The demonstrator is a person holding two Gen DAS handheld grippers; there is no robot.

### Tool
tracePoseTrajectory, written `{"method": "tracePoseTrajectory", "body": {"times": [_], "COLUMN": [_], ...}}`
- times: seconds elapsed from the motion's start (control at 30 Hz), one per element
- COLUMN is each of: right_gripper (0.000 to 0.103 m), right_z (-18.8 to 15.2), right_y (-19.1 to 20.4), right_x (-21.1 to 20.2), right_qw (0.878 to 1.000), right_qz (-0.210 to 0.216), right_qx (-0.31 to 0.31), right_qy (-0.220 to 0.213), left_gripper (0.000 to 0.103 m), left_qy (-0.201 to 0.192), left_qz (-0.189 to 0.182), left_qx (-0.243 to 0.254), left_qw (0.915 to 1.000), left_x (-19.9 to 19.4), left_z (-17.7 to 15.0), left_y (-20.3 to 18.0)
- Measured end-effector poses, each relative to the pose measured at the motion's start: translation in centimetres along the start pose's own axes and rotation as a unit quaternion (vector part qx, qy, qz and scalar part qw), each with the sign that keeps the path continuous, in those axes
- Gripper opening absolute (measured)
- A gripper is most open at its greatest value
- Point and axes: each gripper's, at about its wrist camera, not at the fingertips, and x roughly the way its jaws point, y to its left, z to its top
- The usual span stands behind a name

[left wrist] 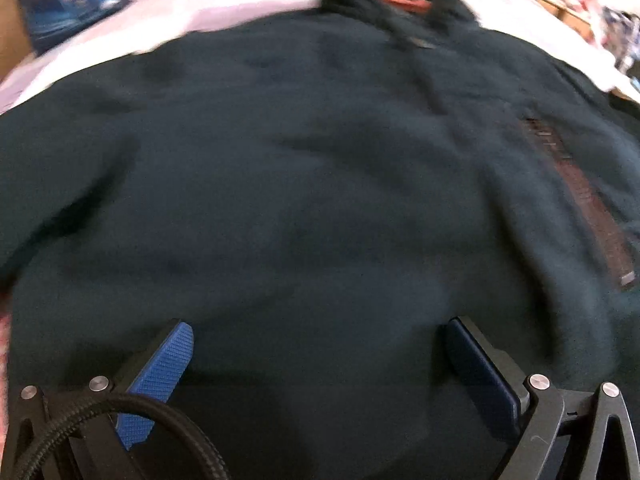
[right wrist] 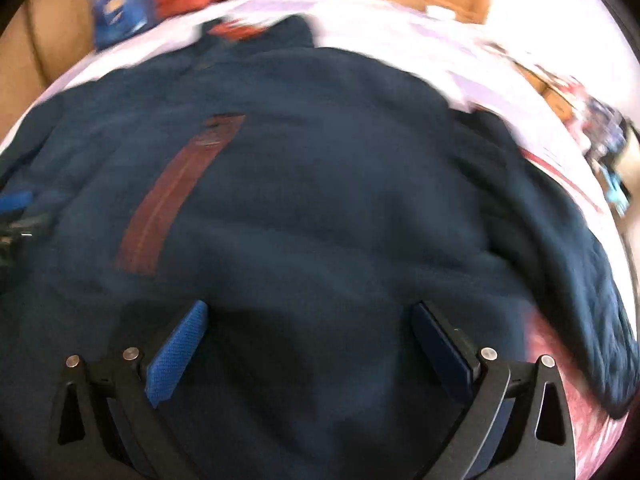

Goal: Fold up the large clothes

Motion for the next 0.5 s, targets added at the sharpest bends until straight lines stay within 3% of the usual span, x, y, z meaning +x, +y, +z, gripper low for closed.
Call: {"method": "tracePoseTrajectory", "body": {"times": [0.07,0.17,0.23,0.33,0.43,0.5], "right_gripper": [0.103,0.103,0.103,0.103,0.103,0.103], "right_z": [-2.3,-5.3,-7.0,-6.5,-4.5,-3.5], "right_y": [-4.2,-10.2,-12.0,-10.0,-7.2,-4.6], "right_x": [-0.7,-1.7,-3.0,-4.4,-4.0,-1.5], "right_qw": [0.999,0.993,0.987,0.988,0.992,0.996], "right_qz": [-0.024,-0.040,-0.066,-0.081,-0.028,-0.026], "right_qx": [0.026,0.115,0.145,0.126,0.111,0.076], "right_qy": [0.002,0.013,0.005,-0.032,-0.062,-0.035], "left_gripper": [0.103,0.103,0.103,0.103,0.103,0.103], "left_qy": [-0.006,-0.022,-0.021,-0.021,-0.047,-0.053], "left_qz": [0.007,0.029,0.047,0.067,0.030,0.002], "left_qx": [-0.026,-0.054,-0.059,-0.050,-0.043,-0.030], "left_qw": [0.9996,0.9978,0.9969,0.9963,0.9975,0.9982], "left_x": [-0.6,-2.2,-2.6,-3.2,-3.8,-3.8], "left_z": [-1.9,-4.8,-5.5,-5.0,-2.9,-1.3], "left_y": [2.7,6.2,6.6,4.9,1.5,-1.3]}}
